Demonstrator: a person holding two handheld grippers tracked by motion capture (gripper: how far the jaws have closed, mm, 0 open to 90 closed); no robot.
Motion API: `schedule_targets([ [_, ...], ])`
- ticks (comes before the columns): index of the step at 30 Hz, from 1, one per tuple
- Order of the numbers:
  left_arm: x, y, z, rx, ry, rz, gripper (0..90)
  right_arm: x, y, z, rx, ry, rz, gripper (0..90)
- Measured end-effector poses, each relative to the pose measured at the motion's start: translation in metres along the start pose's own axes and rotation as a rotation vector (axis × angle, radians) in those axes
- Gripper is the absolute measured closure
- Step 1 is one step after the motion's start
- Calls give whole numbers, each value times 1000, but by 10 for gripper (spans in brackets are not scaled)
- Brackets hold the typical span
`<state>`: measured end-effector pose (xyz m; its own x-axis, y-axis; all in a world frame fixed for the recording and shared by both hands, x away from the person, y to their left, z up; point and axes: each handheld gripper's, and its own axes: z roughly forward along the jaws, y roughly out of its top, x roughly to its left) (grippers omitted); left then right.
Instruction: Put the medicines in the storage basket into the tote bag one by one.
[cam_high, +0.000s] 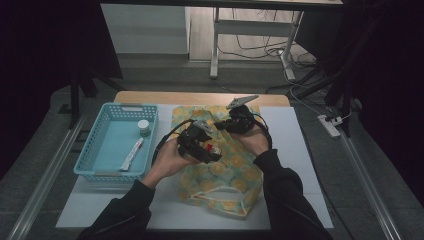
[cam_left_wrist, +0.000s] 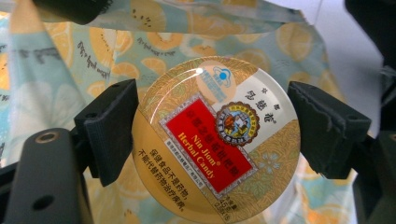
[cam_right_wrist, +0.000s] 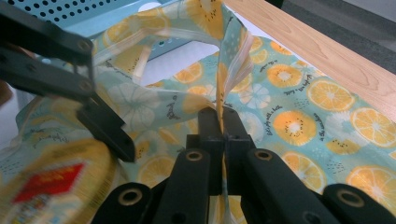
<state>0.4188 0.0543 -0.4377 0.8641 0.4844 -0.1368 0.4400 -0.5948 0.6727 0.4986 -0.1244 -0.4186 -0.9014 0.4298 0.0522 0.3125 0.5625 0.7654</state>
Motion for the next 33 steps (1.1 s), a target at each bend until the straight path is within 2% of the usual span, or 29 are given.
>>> schedule_targets([
  [11, 9, -4, 31, 33, 31, 14, 207, -5, -2, 4, 3, -14, 14, 898],
  [18, 16, -7, 48, 46, 19, 1, 207, -10, -3, 6, 5, -29, 23, 898],
  [33, 35, -14, 80, 83, 69, -10, 206, -16, -6, 14, 17, -47, 42, 898],
])
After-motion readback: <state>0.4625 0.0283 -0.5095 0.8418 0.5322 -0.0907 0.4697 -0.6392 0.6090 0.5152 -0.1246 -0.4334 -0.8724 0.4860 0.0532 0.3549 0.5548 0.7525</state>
